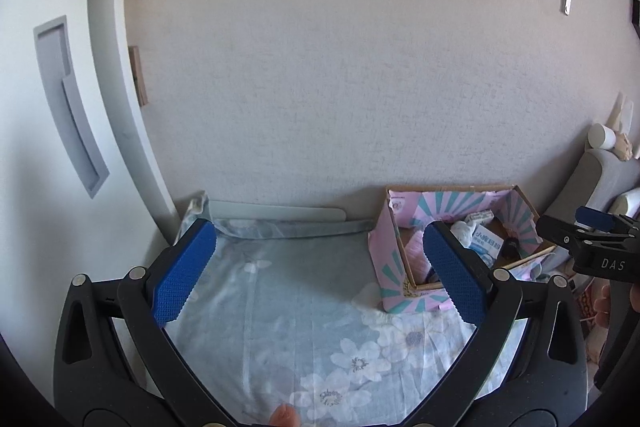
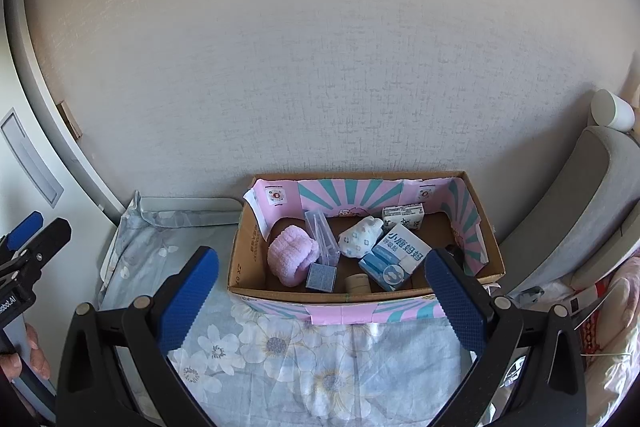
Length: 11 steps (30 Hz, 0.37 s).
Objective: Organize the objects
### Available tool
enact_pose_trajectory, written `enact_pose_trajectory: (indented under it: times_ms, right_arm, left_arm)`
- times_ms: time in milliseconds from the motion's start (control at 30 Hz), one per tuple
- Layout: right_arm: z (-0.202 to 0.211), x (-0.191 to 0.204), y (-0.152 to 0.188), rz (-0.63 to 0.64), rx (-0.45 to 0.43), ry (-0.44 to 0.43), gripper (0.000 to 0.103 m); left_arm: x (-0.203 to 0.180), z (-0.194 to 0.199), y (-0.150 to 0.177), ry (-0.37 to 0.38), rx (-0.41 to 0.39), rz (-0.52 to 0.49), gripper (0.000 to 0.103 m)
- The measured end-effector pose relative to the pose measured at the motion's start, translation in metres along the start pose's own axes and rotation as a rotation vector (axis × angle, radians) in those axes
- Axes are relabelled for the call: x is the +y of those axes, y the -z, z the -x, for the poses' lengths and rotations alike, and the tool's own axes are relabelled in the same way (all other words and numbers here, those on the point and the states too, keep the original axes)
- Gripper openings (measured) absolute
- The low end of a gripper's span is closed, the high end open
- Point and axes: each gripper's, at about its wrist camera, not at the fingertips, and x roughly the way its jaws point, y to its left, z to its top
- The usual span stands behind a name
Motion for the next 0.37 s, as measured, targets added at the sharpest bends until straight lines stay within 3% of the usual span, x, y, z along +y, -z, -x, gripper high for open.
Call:
enact_pose_trajectory:
  times_ms: [133,367]
  right_arm:
    - [-0.0016,0.0000,-0.0013,0.002,-0.001,0.001,0.103]
    - [-0.0015,0.0002,-0.0013,0.001,-0.002,0.002,0.103]
  left_arm:
    - [-0.0033,0.0035,0.0000,-0.033,-0.027,-0.015,0.103]
    - [-0.0057,0.0033,0.0014,-0.017,-0.031,-0.032,0.103]
